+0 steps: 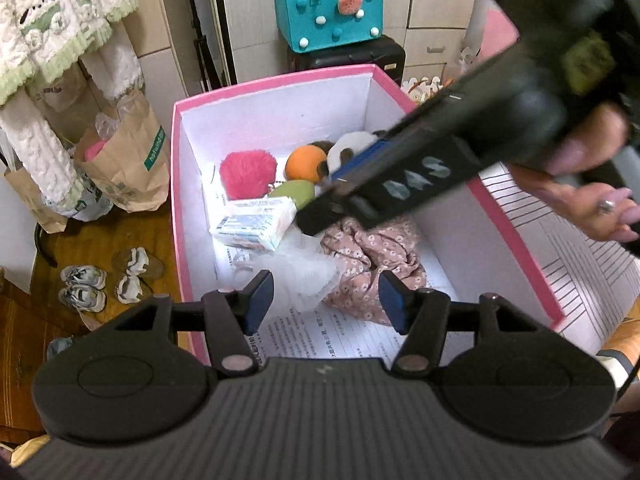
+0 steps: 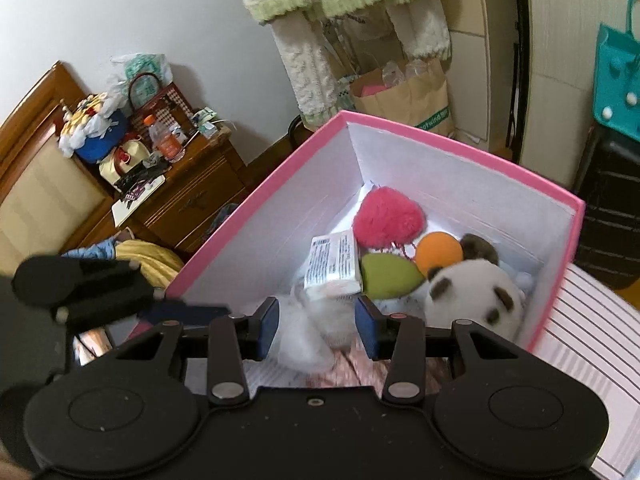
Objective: Organize soft objects
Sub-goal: 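Lower the puff and wipes packet into the pink box and open both tools, then withdraw both open tools from the box toward the blue wipes pack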
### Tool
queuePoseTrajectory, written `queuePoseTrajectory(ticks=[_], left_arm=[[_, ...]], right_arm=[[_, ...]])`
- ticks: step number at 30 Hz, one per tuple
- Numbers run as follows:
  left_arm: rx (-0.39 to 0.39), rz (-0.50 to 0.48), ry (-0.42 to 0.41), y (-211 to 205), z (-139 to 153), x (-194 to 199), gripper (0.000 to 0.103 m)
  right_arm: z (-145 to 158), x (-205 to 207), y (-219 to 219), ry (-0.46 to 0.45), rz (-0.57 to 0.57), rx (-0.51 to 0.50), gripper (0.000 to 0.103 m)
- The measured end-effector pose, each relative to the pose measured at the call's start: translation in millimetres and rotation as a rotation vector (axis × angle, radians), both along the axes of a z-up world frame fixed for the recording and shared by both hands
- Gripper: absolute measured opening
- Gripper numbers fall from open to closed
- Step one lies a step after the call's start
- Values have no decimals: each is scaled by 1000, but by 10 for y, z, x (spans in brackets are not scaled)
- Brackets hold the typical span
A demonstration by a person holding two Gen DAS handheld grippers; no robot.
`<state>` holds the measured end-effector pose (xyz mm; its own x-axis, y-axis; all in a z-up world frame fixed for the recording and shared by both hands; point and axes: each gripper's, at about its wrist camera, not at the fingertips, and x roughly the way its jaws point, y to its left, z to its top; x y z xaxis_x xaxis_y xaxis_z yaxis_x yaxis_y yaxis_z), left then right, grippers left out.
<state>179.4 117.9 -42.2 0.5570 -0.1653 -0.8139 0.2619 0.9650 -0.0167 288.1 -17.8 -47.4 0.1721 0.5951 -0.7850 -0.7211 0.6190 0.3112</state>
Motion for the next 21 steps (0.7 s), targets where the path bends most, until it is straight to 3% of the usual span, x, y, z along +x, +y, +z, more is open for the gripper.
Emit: queuePoseTrajectory(ticks=[21], left_arm=[[4,8,-78,-217,648,-835,63]], right_arm=[[840,-1168,-950,-225,-2,55,52]])
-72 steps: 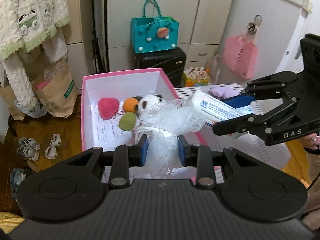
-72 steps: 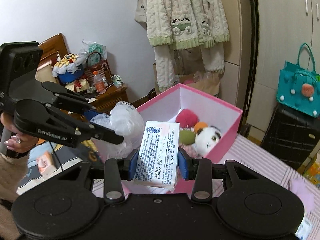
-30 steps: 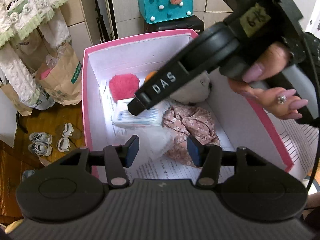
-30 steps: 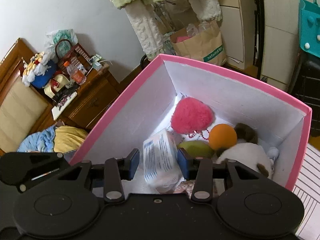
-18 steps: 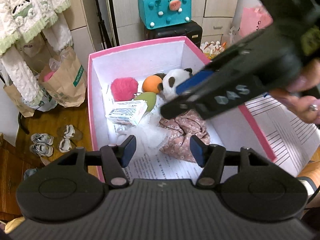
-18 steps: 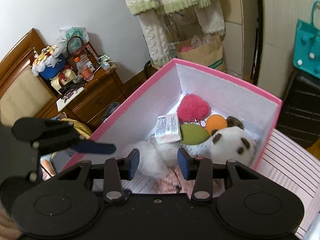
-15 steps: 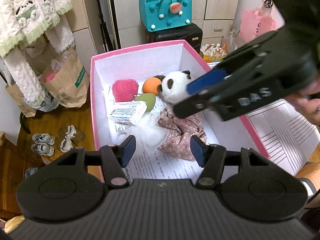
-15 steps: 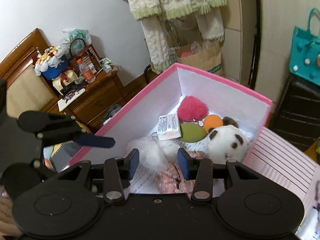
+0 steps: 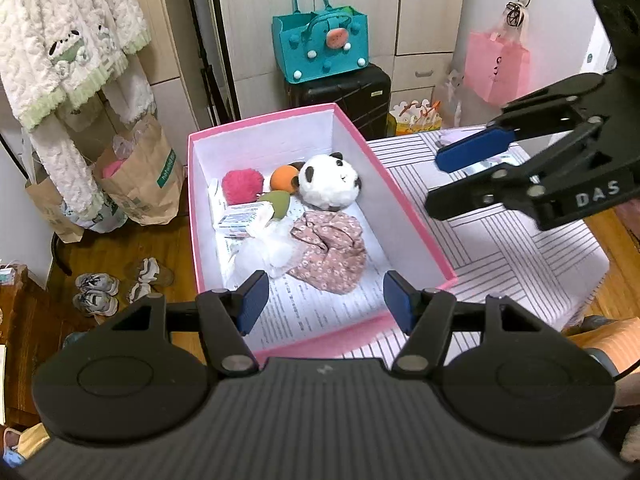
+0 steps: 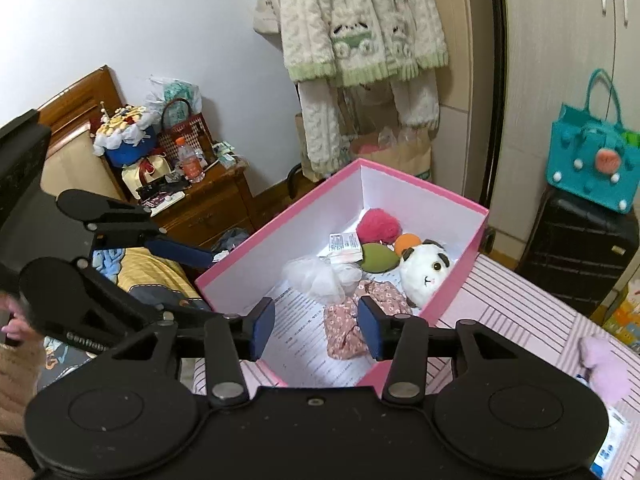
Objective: Organize soft objects
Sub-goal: 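Withdraw both open tools from the box toward the blue wipes pack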
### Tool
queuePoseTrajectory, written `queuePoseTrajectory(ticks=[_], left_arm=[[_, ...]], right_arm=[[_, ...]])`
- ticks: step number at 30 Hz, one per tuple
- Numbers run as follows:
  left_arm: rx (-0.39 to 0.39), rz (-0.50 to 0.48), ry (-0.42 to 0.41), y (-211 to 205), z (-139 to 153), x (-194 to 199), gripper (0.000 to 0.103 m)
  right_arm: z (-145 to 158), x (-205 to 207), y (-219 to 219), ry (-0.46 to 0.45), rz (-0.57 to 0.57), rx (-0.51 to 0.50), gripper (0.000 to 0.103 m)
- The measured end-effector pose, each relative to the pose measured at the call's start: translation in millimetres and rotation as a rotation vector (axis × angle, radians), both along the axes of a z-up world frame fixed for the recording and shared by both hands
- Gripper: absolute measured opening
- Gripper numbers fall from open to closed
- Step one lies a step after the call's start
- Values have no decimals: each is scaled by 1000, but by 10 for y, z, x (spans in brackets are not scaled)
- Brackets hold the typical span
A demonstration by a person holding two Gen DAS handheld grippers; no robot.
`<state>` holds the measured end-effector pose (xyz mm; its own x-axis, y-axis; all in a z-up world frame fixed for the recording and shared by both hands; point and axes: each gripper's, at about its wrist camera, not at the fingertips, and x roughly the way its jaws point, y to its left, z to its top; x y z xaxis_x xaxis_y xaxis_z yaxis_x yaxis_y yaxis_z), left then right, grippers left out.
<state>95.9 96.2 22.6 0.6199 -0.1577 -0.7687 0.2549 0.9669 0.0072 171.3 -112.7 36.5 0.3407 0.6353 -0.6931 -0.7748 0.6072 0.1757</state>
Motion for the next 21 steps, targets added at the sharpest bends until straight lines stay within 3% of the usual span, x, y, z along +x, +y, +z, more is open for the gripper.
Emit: queuePoseTrajectory(ticks=[3,9,21], left_arm=[[4,-5,-7,-46,64,-134,72],[9,-30,-34,-162,203,-384,81],[43,-132,-44,-564,215,-759,92]], right_arm=[[85,-163,-121,-20,9,9,53],[180,-453,-334,-52,15,18,58],[97,-819,-763,-66,-27,3,66]])
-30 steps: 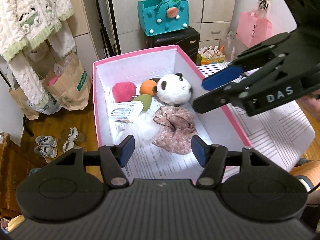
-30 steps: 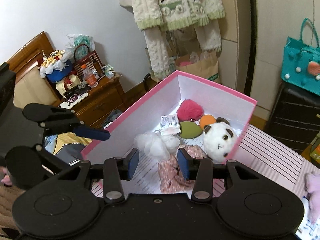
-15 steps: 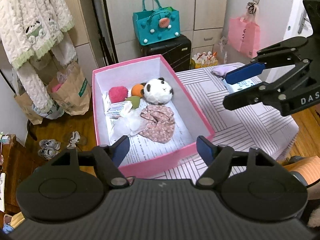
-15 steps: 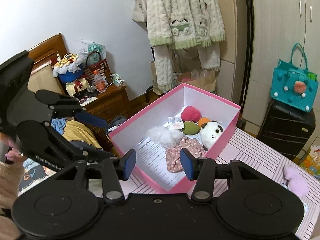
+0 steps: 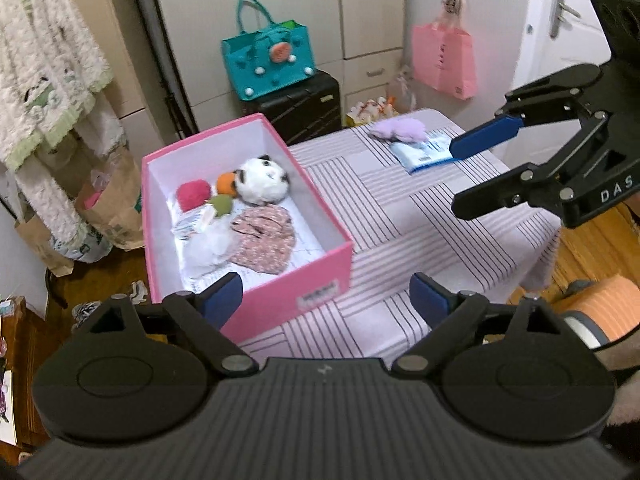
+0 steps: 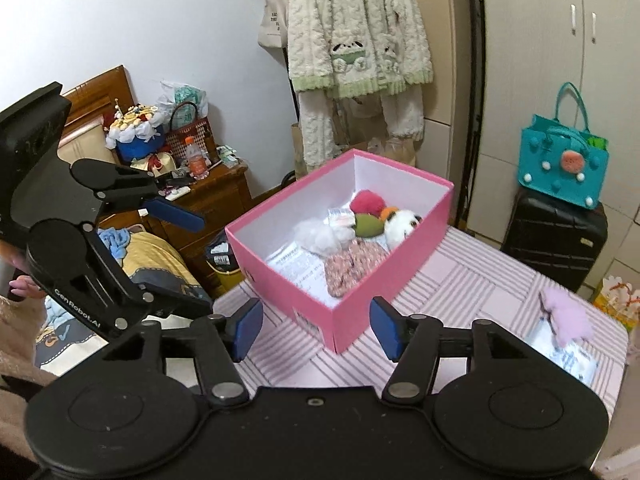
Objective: Organize soft objects
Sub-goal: 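Withdraw both open tools from the box toward the blue wipes pack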
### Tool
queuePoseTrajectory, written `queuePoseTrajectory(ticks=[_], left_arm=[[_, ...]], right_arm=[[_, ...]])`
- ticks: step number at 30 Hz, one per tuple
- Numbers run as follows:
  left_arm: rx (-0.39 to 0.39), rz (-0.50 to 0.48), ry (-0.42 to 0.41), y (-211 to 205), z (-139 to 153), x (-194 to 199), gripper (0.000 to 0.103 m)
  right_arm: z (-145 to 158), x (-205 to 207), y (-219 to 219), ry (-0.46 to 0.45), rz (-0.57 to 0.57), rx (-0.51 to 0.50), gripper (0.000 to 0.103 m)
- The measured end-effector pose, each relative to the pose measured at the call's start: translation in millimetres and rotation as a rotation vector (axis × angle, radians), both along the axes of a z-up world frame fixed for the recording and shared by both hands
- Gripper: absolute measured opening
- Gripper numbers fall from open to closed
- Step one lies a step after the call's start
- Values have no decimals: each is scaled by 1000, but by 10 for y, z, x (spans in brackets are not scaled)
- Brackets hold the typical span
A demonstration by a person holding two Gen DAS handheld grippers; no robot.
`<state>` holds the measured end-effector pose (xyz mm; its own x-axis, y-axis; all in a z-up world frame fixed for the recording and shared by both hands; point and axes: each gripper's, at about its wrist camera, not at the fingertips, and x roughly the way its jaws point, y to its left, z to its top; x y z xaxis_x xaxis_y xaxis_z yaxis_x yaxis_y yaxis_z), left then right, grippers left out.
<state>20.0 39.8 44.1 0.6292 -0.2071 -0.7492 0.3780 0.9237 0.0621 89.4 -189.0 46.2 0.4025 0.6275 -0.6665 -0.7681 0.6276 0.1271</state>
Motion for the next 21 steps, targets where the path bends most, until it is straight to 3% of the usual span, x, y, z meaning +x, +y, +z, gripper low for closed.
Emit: queuePoseTrajectory(ticks=[16,21], left_arm=[[40,-121,35,-561,-534,-211,93],[25,-150,42,-739,-673,-188,93]], right_arm=[[-589,-361,-651,37,-62,-30,72],[-770,-357,-873,-6,-104,-11,77]])
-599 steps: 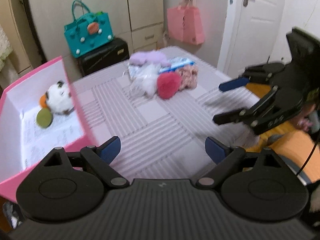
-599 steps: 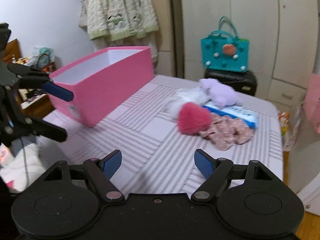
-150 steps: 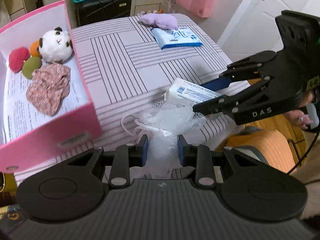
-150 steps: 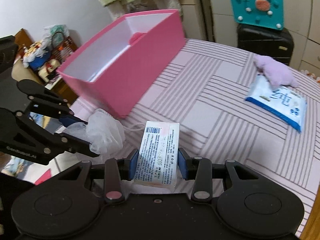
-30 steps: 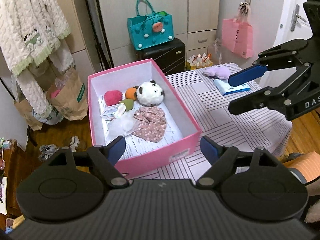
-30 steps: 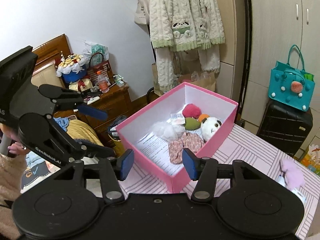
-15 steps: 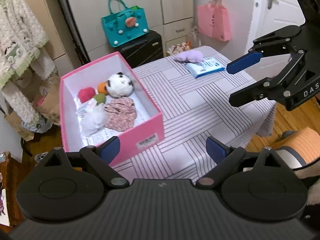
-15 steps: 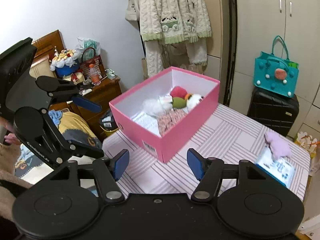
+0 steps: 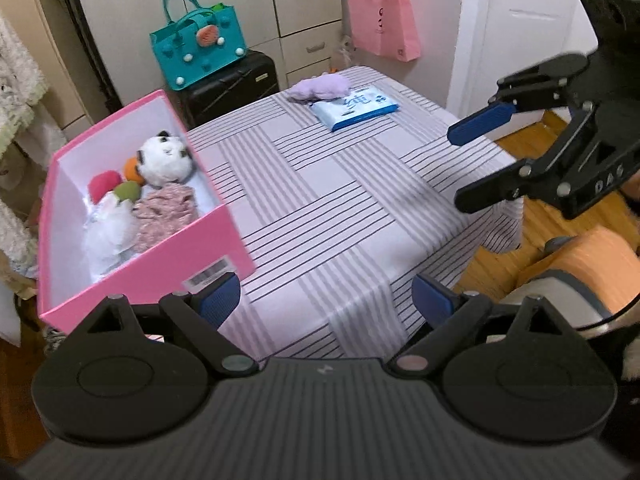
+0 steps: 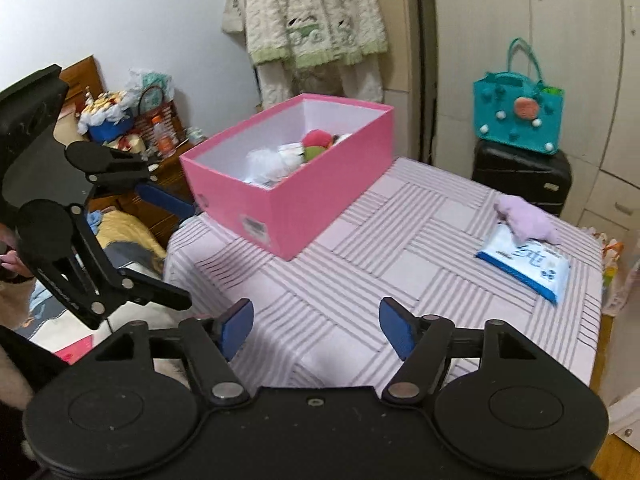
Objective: Organize soft objects
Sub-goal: 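Withdraw both open tools from the box toward the blue wipes pack, then close the left tool on the blue wipes pack while the right tool grasps it too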
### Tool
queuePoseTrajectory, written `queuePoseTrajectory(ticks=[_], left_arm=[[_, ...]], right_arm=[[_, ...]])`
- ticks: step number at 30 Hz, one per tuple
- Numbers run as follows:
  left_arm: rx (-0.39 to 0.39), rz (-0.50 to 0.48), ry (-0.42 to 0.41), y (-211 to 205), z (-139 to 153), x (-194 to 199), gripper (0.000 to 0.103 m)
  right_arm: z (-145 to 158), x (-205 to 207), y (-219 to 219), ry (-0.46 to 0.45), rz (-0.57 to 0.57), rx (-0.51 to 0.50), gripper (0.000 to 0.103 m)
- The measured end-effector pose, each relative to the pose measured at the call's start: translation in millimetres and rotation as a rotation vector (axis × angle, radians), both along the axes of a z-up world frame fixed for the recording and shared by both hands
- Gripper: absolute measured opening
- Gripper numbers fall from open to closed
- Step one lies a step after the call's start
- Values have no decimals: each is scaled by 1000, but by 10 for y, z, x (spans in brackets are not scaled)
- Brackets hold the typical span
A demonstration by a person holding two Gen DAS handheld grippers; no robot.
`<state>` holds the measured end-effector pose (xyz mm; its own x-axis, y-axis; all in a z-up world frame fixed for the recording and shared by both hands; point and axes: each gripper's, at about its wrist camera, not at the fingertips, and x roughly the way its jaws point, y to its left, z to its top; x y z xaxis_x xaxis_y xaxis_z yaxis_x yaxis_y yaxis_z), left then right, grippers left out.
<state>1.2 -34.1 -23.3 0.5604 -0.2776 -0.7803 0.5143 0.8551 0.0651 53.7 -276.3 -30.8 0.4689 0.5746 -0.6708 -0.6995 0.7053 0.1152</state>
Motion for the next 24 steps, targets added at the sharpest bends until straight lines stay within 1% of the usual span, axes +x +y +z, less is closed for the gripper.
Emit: queuePoseTrajectory(ticks=[2,5,7,11,15,17,20,24], left_arm=[[-32,-1,1,-60,-31,56,93],[-91,-3,-12,-144,-70,170,93],[-124,-5,-39,-209,-89,245,93],[-149,-4,-80,-336,-131,402,93],[-178,-1,-93,-438,-177,582,93],[-206,5,-94,-480,-212,673,93],[-254,18,-90,-543,-281,810,93],[-310,24,-92,-674,-389,994,93]], right_arm=[[-80,37,-84,-26,-23,15,80],[-195,115,-194,-65,-63,29,81],[-250,161,-241,-89,-84,31,81],[-359,296,-339,-139,-122,21,81],[-477,439,-487,-166,-174,75,83],[-558,501,-573,-204,-222,106,85],[-689,609,-668,-249,-277,120,85],[-821,818,-797,-237,-345,134,85]])
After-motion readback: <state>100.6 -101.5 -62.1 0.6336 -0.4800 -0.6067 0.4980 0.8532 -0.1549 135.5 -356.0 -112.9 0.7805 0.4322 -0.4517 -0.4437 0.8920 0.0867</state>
